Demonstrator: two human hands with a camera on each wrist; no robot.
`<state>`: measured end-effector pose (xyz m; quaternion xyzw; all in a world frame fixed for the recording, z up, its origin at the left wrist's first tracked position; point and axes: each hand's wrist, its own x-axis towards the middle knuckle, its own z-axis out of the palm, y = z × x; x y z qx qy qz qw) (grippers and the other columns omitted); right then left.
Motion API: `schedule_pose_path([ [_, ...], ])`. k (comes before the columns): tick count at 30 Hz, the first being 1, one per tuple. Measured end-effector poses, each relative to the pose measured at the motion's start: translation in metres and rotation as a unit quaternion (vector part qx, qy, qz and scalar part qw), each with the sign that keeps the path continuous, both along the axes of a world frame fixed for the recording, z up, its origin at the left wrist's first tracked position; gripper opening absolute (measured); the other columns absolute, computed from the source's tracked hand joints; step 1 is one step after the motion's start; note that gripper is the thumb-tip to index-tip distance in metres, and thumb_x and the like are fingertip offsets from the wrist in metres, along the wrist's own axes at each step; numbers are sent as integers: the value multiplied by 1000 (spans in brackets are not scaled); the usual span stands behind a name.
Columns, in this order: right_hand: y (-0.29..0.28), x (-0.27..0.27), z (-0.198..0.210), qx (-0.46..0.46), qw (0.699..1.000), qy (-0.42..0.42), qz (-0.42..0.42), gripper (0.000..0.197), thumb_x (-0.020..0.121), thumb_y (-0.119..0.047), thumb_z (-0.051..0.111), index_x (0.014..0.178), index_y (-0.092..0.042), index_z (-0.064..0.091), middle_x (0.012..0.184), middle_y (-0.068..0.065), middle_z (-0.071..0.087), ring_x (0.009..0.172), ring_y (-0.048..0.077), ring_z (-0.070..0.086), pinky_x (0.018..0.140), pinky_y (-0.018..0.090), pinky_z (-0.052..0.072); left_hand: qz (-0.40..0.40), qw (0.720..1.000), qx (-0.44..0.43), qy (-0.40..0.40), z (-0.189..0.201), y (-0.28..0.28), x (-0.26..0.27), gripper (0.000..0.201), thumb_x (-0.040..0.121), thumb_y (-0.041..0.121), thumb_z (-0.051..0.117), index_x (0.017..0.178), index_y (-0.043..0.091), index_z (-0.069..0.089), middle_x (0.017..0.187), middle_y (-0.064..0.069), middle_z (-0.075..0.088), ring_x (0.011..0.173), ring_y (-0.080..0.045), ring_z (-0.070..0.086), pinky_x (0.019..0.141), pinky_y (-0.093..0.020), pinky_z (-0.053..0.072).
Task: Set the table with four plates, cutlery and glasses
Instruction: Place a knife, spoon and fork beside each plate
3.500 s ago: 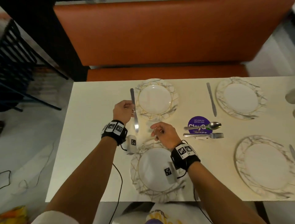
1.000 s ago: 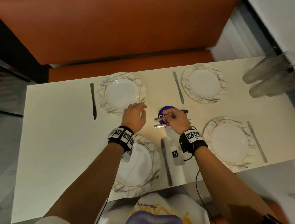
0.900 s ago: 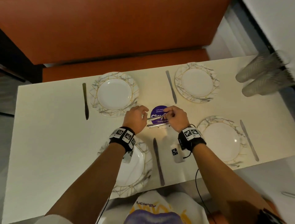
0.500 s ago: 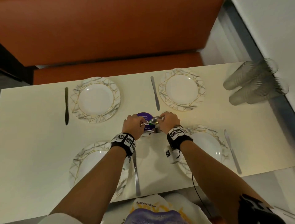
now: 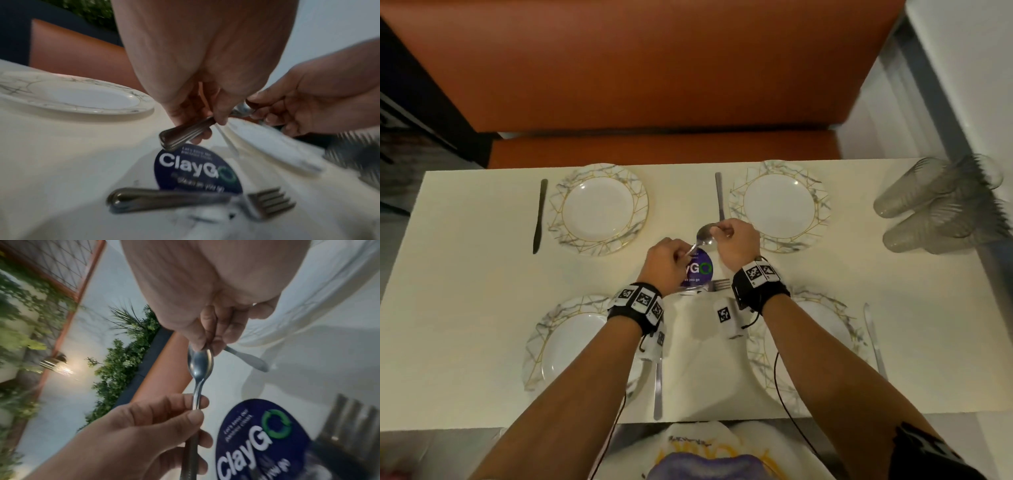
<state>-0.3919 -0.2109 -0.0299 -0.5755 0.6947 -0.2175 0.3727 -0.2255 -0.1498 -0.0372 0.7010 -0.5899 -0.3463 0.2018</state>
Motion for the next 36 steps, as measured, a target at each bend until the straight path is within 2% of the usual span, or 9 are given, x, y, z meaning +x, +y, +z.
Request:
schedule_pose_path([
  [2,-3,6,11,-42,999,-25,-1,19,93,-25,67,105,-12,75,95,-2,72,83,10,60,64,5,35,57,995,33,78,15,1,2,17,94,12,71,110,15,75,99,1,72,86,-15,67,72,-19,51],
  [4,-5,12,22,-69,996,-60,-5,18,93,-23,68,104,-11,75,98,2,74,87,14,64,73,13,46,111,972,81,191,26,4,5,19,92,10,74,111,13,75,98,-4,77,85,-17,73,65,-19,56],
  [6,-2,18,29,-74,993,-94,-11,19,92,-24,70,106,-11,74,98,1,74,88,13,65,79,24,52,161,934,112,298,34,10,7,22,89,4,78,111,5,74,100,-14,79,84,-23,76,65,-25,61],
  [11,22,34,34,-1,992,-126,2,37,84,-41,77,113,-20,66,89,-6,70,84,7,65,70,21,49,221,866,126,430,45,29,13,29,86,-5,77,114,-7,69,102,-24,74,83,-29,75,80,-45,65],
  [19,71,59,29,26,995,-90,45,28,86,-40,75,99,-15,77,91,-3,77,83,9,70,72,21,49,222,861,128,439,45,66,36,34,79,-2,85,110,-5,70,110,-30,73,91,-37,76,74,-43,65],
  [22,83,64,32,23,995,-82,50,29,88,-40,73,98,-14,79,93,-1,77,86,13,70,79,28,54,218,857,126,450,44,82,43,33,80,0,85,109,-4,69,110,-31,73,101,-44,74,81,-51,65],
  [26,104,63,23,48,992,-110,29,26,90,-40,68,83,-18,79,79,-1,77,78,20,72,80,41,59,226,854,114,454,42,104,53,30,83,1,83,109,-6,71,105,-27,75,94,-36,76,75,-45,66],
  [32,155,56,-4,122,972,-194,-60,24,97,-28,65,78,-15,72,84,5,77,70,15,66,65,31,51,236,878,129,396,16,141,71,27,84,8,84,108,0,73,99,-19,79,87,-30,77,77,-41,65],
  [36,184,48,-29,166,973,-142,-72,24,95,-25,67,75,-13,74,76,3,75,64,14,64,61,27,52,256,879,133,380,-1,162,83,19,87,5,80,104,-1,73,97,-23,77,89,-36,77,76,-46,65],
])
